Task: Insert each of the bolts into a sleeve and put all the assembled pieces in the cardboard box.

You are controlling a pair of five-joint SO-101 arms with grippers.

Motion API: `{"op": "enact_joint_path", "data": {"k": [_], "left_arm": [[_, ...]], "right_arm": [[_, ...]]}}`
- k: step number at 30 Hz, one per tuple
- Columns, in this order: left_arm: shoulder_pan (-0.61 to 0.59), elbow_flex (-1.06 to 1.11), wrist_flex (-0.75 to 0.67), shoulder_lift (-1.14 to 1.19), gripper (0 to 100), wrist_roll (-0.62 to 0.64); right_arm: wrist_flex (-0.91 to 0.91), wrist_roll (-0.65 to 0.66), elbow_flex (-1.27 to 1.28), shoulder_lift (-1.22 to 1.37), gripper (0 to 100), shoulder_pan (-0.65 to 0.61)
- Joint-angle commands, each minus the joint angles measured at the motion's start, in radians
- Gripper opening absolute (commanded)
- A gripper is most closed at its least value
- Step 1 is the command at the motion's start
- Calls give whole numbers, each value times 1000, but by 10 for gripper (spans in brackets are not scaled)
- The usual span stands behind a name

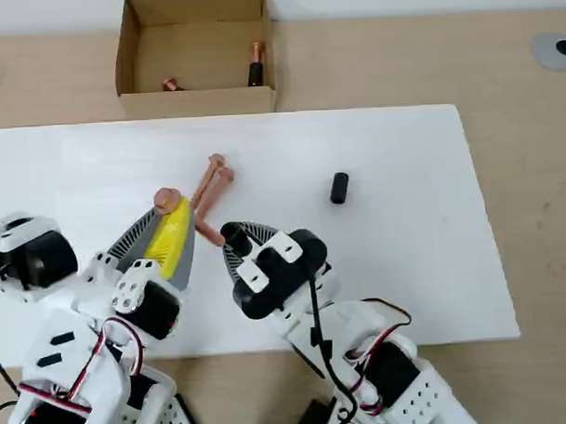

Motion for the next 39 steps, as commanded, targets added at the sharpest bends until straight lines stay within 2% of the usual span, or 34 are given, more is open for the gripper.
{"op": "enact_joint_path", "data": {"k": [1,7,14,21,28,34,39], "left_arm": [[12,-49,0,41,9,2],[14,-44,-43,84,9,2],[3,-52,-137,84,9,-5],[11,-43,-166,107,9,-120],[15,-43,-167,183,9,-149],[91,-43,-170,237,9,-178],[126,3,-265,251,9,-244]], "right_arm": [[-25,11,-4,-19,11,-13],[-29,11,-10,-33,11,-12],[-31,6,41,-179,11,-8],[-212,-68,99,-182,11,16],[-218,-72,99,-179,11,53],[-219,-75,99,-179,11,53],[-216,-103,99,-179,11,53]]}}
